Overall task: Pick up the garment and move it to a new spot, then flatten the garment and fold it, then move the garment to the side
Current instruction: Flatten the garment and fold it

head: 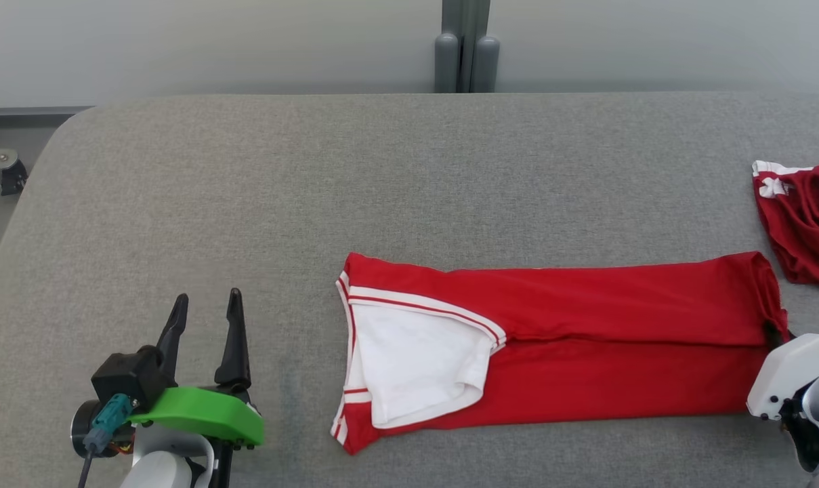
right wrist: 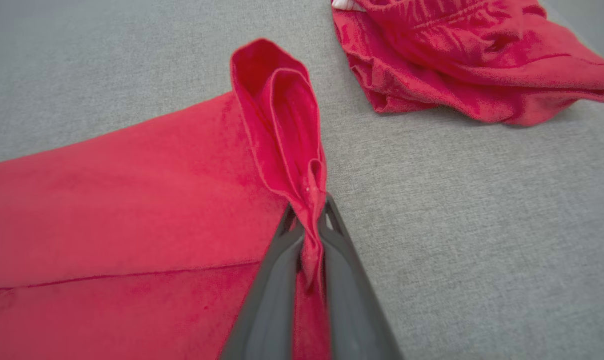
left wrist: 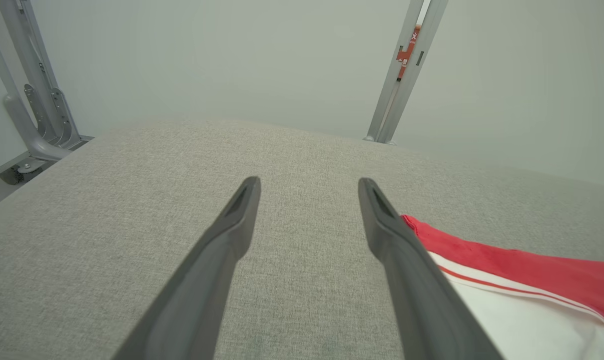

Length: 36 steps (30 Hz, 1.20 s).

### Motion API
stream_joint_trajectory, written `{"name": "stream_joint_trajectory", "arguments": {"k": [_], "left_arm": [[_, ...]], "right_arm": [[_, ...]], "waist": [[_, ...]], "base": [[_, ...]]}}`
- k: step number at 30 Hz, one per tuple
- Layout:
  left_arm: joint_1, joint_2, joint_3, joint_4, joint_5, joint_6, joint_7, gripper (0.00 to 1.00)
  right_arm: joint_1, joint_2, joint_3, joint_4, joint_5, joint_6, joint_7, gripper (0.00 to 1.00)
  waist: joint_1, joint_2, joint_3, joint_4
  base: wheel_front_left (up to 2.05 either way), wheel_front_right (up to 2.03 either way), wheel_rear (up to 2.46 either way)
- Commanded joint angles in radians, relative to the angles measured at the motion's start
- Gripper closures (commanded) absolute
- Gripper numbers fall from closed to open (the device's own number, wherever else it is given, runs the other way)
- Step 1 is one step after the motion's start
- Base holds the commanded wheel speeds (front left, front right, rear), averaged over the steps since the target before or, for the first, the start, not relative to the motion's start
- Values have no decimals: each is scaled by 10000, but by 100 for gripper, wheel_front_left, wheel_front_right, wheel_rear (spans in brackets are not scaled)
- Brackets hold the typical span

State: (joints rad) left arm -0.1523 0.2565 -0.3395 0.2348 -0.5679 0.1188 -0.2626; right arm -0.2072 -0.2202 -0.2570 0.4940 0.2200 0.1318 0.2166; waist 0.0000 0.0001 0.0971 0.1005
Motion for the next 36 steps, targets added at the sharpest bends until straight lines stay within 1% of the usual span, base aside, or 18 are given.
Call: {"name": "stream_joint_trajectory", "arguments": {"k": [1,5,8,12,17,23,26,29,33,36], "left_arm": [[-58,-41,-24,70,85,-51,-25,0],[-112,-62,-43,203,166,-75,-25,0],[-141,-70,-50,283,251,-94,-25,0],[-178,-92,-92,453,350,-129,-25,0],[-41,-154,-134,569,380,-178,-25,0],[79,-221,-141,656,375,-250,-13,0],[86,-245,-146,679,380,-267,-15,0],[45,-268,-168,684,386,-302,-15,0],[-71,-321,-223,698,403,-357,-15,0],[-241,-382,-280,722,422,-389,-14,0]], "right_arm": [[203,-54,-188,-146,33,-20,-56,100],[354,239,-393,-682,207,-17,-52,100],[425,495,-95,-1159,511,-15,3,100],[712,766,611,-2059,982,-14,265,100],[1136,992,1725,-3302,1794,-11,619,100],[1418,1296,3076,-4229,2626,-9,794,100],[1274,1467,3771,-4332,3015,-9,822,100],[973,1591,4340,-4162,3181,-9,703,100],[476,1667,5033,-3638,3473,-9,494,100],[-24,1689,5605,-3017,3923,-9,175,100]], "waist": [[0,-1,-48,-140],[0,-1,-97,-296],[0,-1,-138,-337],[0,-1,-272,-234],[0,-1,-475,104],[0,-1,-630,534],[0,-1,-660,716],[0,-1,-647,865],[0,-1,-579,1068],[0,-1,-470,1309]], "base": [[0,0,0],[0,0,0],[0,0,0],[0,0,0],[0,0,0],[0,0,0],[0,0,0],[0,0,0],[0,0,0],[0,0,0]]}}
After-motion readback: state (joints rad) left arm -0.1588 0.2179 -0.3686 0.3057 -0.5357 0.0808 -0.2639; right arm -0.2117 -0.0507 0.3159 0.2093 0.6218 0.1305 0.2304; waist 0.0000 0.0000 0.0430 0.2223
